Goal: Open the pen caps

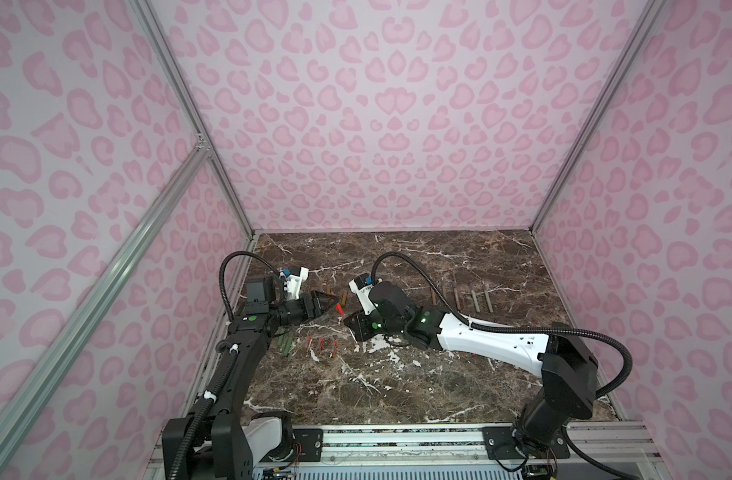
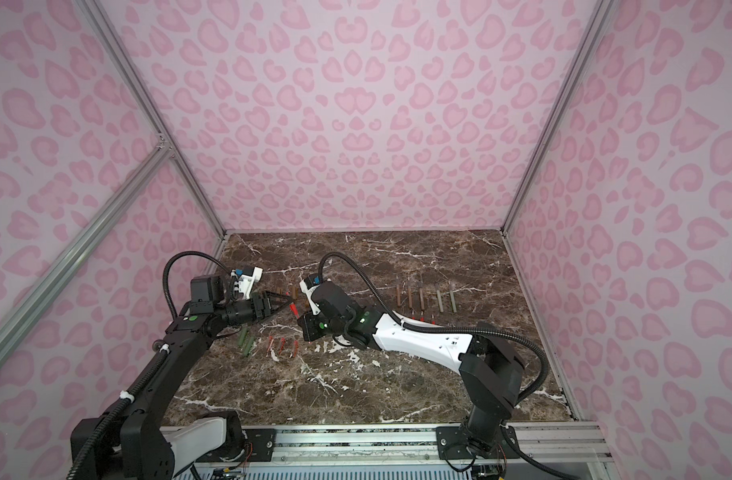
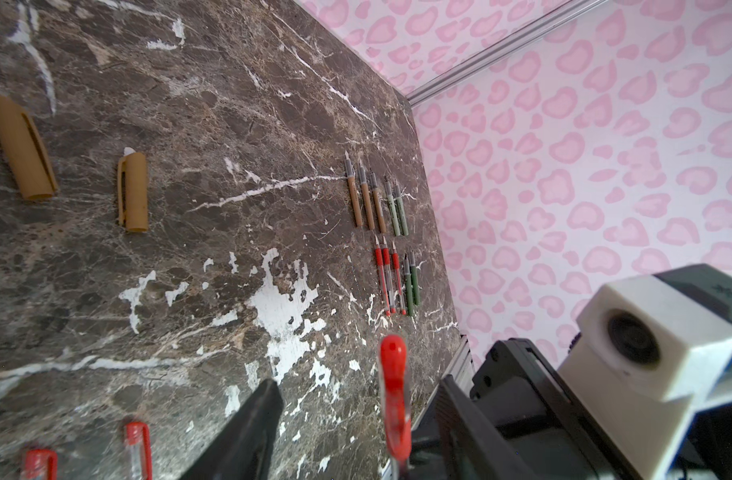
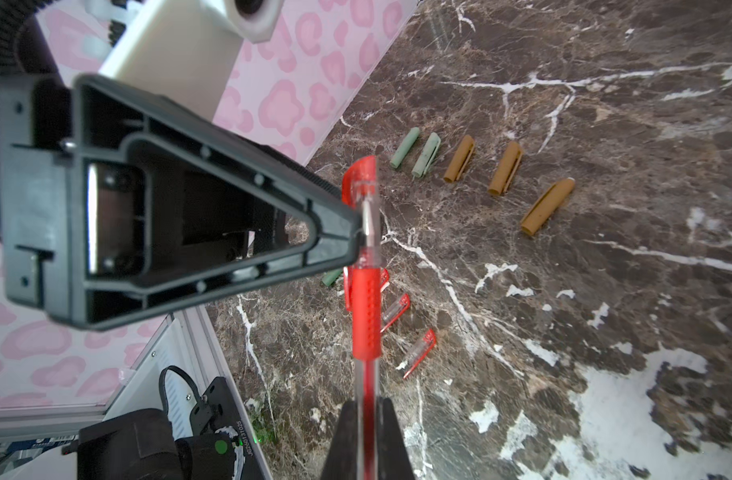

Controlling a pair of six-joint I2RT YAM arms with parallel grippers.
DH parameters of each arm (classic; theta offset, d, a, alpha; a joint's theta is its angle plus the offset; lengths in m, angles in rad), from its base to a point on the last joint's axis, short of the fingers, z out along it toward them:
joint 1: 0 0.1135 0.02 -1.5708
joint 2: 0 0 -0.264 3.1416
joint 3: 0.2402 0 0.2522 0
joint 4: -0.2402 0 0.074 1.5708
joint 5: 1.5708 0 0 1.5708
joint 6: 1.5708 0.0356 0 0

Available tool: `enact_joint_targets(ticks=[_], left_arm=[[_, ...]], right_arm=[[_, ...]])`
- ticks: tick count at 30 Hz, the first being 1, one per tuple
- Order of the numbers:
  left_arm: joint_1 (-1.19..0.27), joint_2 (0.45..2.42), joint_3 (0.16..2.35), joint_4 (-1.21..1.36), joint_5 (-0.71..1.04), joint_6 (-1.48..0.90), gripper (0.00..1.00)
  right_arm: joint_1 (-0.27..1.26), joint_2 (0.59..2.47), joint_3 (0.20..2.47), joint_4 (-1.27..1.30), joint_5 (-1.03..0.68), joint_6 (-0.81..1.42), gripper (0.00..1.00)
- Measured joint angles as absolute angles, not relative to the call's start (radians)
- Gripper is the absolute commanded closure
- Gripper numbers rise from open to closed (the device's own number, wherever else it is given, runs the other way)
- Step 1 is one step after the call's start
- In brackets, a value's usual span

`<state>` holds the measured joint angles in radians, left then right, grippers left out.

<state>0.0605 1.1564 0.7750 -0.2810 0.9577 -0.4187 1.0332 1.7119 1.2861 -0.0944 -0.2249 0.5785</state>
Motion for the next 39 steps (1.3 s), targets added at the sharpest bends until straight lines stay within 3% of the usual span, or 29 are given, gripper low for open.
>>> enact_joint_targets(ticks=[5, 7, 12, 15, 18, 23, 26, 31, 39], left_arm=[[0.060, 1.160, 0.781, -0.269, 0.958, -0.426, 0.62], [0.060, 1.160, 0.785, -0.268, 0.958, -0.434, 0.76], [0.060, 1.159, 0.785, -0.260, 0.969, -0.451, 0.96], [0.061, 1.155, 0.785, -0.261, 0.969, -0.452, 0.96], [0.061, 1.151, 0.785, -0.261, 0.962, -0.447, 0.96], [0.064, 1.149, 0.786, -0.265, 0.950, -0.443, 0.96], [0.064, 1.146, 0.785, -0.264, 0.950, -0.443, 0.96], [0.065, 1.147, 0.785, -0.266, 0.947, -0.443, 0.96], [0.064, 1.142, 0.795, -0.326, 0.954, -0.424, 0.96]], right_arm=[[1.040, 1.720, 1.289, -0.091, -0.243, 0.583, 1.00], [1.044, 1.723, 1.290, -0.091, -0.247, 0.583, 1.00], [1.052, 1.735, 1.301, -0.095, -0.257, 0.583, 0.98], [1.053, 1.740, 1.305, -0.097, -0.259, 0.583, 0.89], [1.052, 1.745, 1.314, -0.100, -0.259, 0.582, 0.73], [1.048, 1.779, 1.347, -0.096, -0.259, 0.567, 0.65], [1.044, 1.810, 1.366, -0.105, -0.263, 0.562, 0.71], [1.040, 1.831, 1.383, -0.099, -0.290, 0.546, 0.99], [1.040, 1.789, 1.282, -0.012, -0.296, 0.539, 1.00]])
